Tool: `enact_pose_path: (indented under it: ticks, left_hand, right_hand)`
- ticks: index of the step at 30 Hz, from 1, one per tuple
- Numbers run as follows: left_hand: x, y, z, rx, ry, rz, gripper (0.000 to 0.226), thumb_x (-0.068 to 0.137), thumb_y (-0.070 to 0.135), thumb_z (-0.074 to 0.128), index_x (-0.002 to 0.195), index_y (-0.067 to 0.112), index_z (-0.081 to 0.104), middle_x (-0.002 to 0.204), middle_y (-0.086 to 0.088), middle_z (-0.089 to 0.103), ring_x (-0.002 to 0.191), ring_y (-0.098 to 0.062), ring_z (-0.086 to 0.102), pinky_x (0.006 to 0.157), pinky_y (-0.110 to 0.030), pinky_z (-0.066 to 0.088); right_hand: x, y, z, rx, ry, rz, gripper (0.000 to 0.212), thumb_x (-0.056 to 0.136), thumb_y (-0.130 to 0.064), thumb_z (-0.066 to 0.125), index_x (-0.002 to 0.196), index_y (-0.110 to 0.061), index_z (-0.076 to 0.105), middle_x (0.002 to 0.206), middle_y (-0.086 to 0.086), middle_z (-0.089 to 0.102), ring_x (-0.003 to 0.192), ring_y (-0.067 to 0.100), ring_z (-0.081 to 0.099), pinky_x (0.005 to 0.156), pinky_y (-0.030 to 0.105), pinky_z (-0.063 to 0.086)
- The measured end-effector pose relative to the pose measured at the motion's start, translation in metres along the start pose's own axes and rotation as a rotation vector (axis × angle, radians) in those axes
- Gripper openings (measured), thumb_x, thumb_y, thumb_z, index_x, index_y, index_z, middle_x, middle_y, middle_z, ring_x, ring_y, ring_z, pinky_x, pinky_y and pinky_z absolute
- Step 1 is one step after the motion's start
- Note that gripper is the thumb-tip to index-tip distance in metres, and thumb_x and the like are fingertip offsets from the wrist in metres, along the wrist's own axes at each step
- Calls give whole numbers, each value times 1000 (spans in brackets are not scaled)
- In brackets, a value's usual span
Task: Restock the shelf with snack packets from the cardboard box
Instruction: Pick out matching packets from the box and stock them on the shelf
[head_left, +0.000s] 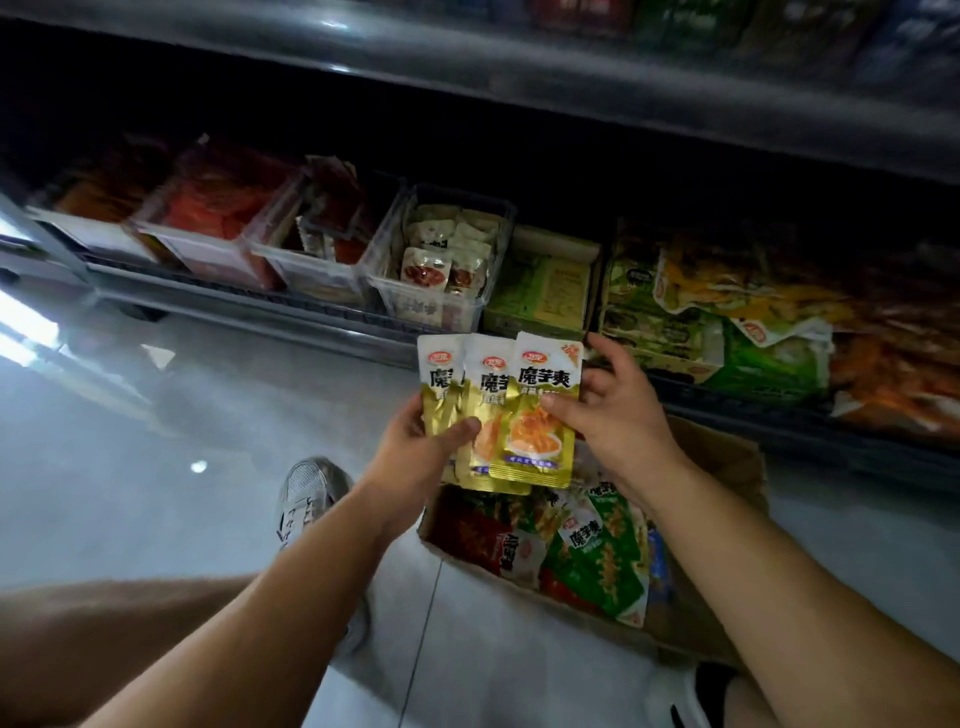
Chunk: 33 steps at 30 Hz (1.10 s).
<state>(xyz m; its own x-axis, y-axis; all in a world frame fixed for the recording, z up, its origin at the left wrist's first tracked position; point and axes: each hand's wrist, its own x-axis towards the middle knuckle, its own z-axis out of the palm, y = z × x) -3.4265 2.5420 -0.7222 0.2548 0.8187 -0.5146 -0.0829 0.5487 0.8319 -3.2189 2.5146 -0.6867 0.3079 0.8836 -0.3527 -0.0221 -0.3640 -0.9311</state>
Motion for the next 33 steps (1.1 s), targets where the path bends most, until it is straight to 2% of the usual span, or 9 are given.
enact_pose_path:
  ticks: [2,6,11,16,18,20,28,31,33]
  left_hand:
    - [-7,5,13,-14,-74,-6,36,90,4,71,125,11,61,114,-13,76,104,-35,73,92,-52,56]
    - [-25,23,38,-24,-186,-7,46,88,7,72,132,9,58,122,-19,72,111,-38,71,93,-50,57]
    - [-44,55,70,-72,-235,-4,35,97,9,62,131,10,59,114,-17,75,94,-32,76,69,-37,62]
    - [-63,96,108,13,-356,66,39,96,22,64,134,21,54,119,-10,75,109,-33,73,96,-55,56]
    - [-65,112,122,96,-366,126,36,100,21,62,134,24,52,117,-7,76,107,-29,74,94,-52,58]
    - [-66,129,133,164,-365,164,34,103,17,58,136,23,49,116,-5,76,104,-23,75,88,-40,61]
    - [-62,225,183,612,-449,364,37,105,20,55,138,24,40,111,8,66,89,-3,67,64,-15,54]
    - [-60,267,202,756,-382,522,45,104,28,57,144,24,37,128,1,65,110,-17,66,88,-36,60]
    - [-59,290,215,828,-314,677,54,103,26,57,149,24,29,130,1,61,111,-18,65,86,-35,59]
  right_hand:
    - [-9,-6,1,-10,63,43,74,76,-1,83,137,-23,48,105,0,73,96,14,72,87,44,60]
    - [-23,-20,-4,110,114,218,40,81,-16,82,117,-17,65,105,5,74,89,23,74,83,46,61]
    - [-42,-61,-17,249,21,268,27,97,-18,64,123,-19,60,100,8,76,84,26,76,67,41,61]
    - [-57,-105,-38,323,-35,155,30,100,-9,57,128,-17,56,101,7,77,89,26,75,76,44,61]
    - [-63,-123,-46,377,-30,116,37,100,-5,54,134,-20,53,104,9,76,88,26,75,73,43,61]
    - [-67,-141,-56,349,-29,41,32,100,0,51,122,-22,59,96,3,78,88,24,76,76,44,60]
    - [-59,-220,-96,-76,141,-327,43,97,-1,57,129,-30,58,111,-8,74,98,11,72,88,43,60]
    - [-43,-254,-107,-47,193,-434,49,95,2,58,137,-23,54,114,-6,72,100,12,71,86,41,60]
    - [-33,-277,-112,-8,218,-504,49,95,2,59,136,-23,55,114,-5,71,102,13,70,84,38,60]
